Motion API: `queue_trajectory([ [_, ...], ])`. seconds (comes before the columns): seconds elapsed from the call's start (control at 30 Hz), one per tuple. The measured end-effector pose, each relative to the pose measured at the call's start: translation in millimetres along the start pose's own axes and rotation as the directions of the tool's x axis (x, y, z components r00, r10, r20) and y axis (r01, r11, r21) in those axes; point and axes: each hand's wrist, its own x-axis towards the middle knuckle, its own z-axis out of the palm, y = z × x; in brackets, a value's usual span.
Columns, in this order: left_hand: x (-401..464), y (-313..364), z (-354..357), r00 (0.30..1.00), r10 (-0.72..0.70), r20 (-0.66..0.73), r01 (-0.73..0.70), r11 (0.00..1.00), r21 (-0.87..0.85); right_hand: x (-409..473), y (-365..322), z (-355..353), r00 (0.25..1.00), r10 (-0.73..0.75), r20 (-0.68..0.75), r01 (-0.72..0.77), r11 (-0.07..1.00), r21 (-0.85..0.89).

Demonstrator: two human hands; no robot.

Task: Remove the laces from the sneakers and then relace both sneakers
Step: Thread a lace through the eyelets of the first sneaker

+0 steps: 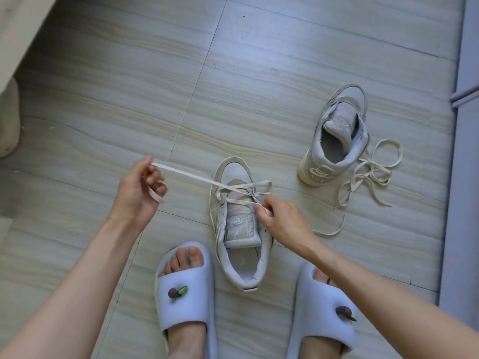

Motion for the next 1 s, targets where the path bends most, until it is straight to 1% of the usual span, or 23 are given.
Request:
queue_trajectory([
  [0.03,-0.5,1.3,0.0,1.0,0.001,-0.011,-0.002,0.997,-0.075,-0.7,-0.4,-1.6,1.0,-0.008,-0.003,0.008,1.0,-0.025],
  [0.07,-2.5,-0.3,0.4,1.0,-0.001,-0.003,0.001,0.993,-0.115,-1.9,-0.8,-3.0,1.0,-0.024,-0.011,0.023,0.998,-0.064],
  [0.13,-7.6,-7.8,2.0,0.999,-0.022,0.031,0.027,0.987,-0.157,-5.1,-2.0,-5.0,0.996,-0.075,-0.037,0.07,0.988,-0.136],
  [0.17,-9.6,-11.6,4.1,0.999,-0.028,0.047,0.036,0.983,-0.182,-6.9,-2.8,-6.1,0.993,-0.102,-0.051,0.094,0.986,-0.136],
  [0.23,-10.9,-15.6,8.3,0.997,-0.032,0.068,0.046,0.974,-0.222,-10.0,-3.2,-9.2,0.987,-0.146,-0.065,0.143,0.988,-0.053],
  [0.27,-10.7,-16.2,10.7,0.996,-0.041,0.074,0.056,0.978,-0.202,-11.0,-2.4,-11.2,0.986,-0.155,-0.065,0.157,0.987,0.016],
  [0.3,-10.5,-17.0,13.0,0.996,-0.054,0.074,0.063,0.99,-0.129,-11.8,-1.9,-13.8,0.986,-0.154,-0.061,0.159,0.982,0.098],
  [0.33,-10.3,-19.4,14.2,0.996,-0.052,0.067,0.051,0.999,0.011,-12.7,-2.1,-17.1,0.989,-0.142,-0.049,0.148,0.971,0.187],
  [0.37,-10.8,-23.4,15.1,0.997,-0.032,0.066,0.017,0.978,0.21,-13.2,-3.2,-20.3,0.992,-0.123,-0.029,0.126,0.955,0.269],
  [0.4,-11.3,-28.5,16.5,0.997,-0.006,0.079,-0.029,0.902,0.431,-13.5,-4.7,-22.7,0.994,-0.105,-0.003,0.101,0.941,0.322],
  [0.43,-11.9,-34.0,18.8,0.994,0.019,0.107,-0.081,0.78,0.621,-14.1,-5.9,-24.1,0.995,-0.096,0.025,0.082,0.937,0.341],
  [0.47,-11.4,-40.2,22.3,0.989,0.037,0.143,-0.133,0.643,0.754,-14.8,-6.7,-24.7,0.994,-0.095,0.051,0.073,0.941,0.33],
  [0.5,-10.8,-46.5,26.8,0.983,0.044,0.18,-0.177,0.505,0.845,-15.5,-6.9,-25.0,0.993,-0.096,0.071,0.069,0.949,0.309],
  [0.57,-7.9,-58.0,34.6,0.972,0.05,0.228,-0.233,0.233,0.944,-16.7,-6.2,-25.7,0.992,-0.09,0.092,0.061,0.959,0.277],
  [0.6,-5.9,-61.6,37.6,0.973,0.053,0.226,-0.231,0.143,0.962,-17.0,-5.0,-26.3,0.992,-0.083,0.097,0.053,0.961,0.273],
  [0.63,-3.9,-64.2,39.7,0.977,0.053,0.208,-0.213,0.102,0.972,-17.2,-3.5,-26.7,0.992,-0.073,0.103,0.042,0.96,0.277],
  [0.67,-2.4,-65.8,40.8,0.982,0.036,0.184,-0.187,0.107,0.977,-17.8,-2.1,-27.1,0.992,-0.062,0.112,0.028,0.958,0.286],
  [0.7,-1.0,-67.3,41.0,0.986,0.003,0.166,-0.165,0.147,0.975,-18.2,-1.2,-27.4,0.991,-0.053,0.123,0.015,0.955,0.296],
  [0.77,0.3,-68.4,41.4,0.985,-0.068,0.158,-0.135,0.268,0.954,-18.3,-1.0,-28.0,0.989,-0.052,0.141,0.007,0.954,0.3],
  [0.8,0.6,-68.2,42.1,0.984,-0.08,0.16,-0.13,0.297,0.946,-18.3,-1.3,-28.3,0.988,-0.055,0.146,0.01,0.955,0.297],
  [0.87,2.4,-69.3,43.3,0.983,-0.05,0.174,-0.153,0.283,0.947,-17.6,-1.7,-28.7,0.986,-0.061,0.157,0.012,0.954,0.3],
  [1.0,0.7,-79.2,43.0,0.965,0.11,0.237,-0.254,0.191,0.948,-15.7,-1.6,-31.3,0.974,-0.023,0.225,-0.058,0.938,0.343],
])
